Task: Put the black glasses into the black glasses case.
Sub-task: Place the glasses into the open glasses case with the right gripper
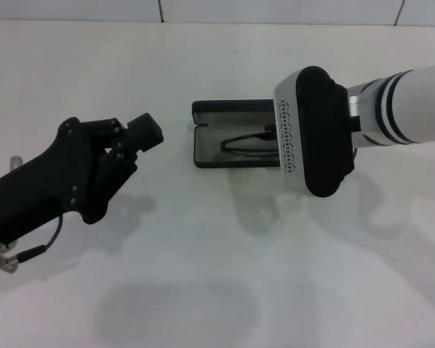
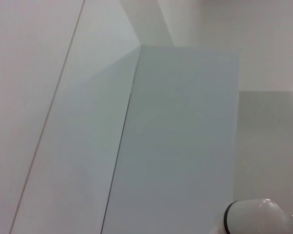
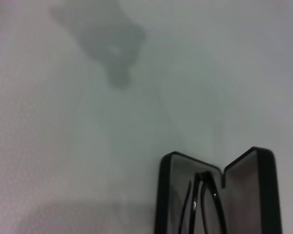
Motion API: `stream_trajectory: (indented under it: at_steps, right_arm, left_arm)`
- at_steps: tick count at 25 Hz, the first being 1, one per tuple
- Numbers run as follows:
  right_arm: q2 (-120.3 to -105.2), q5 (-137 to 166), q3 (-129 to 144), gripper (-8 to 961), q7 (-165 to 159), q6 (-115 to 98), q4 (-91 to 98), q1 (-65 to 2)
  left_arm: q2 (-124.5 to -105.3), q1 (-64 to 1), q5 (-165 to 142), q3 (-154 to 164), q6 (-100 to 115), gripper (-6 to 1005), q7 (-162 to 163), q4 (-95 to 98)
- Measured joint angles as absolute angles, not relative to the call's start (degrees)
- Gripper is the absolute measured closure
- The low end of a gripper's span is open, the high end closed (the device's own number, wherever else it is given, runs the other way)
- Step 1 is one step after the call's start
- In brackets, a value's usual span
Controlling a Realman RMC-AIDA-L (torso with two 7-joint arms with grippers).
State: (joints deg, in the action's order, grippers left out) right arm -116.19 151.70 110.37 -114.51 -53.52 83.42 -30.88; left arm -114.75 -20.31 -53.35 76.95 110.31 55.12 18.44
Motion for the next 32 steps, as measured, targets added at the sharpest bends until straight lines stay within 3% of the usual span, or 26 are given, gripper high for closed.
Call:
stream_trajectory:
  at_steps: [32]
  right_arm:
    - [-116.19,151.96,113.97,909,-114.32,-39.87,74.35,-32.87]
  left_arm:
    - [-115.05,-21.01,-53.16,76.36,110.30,956,55.10,18.58]
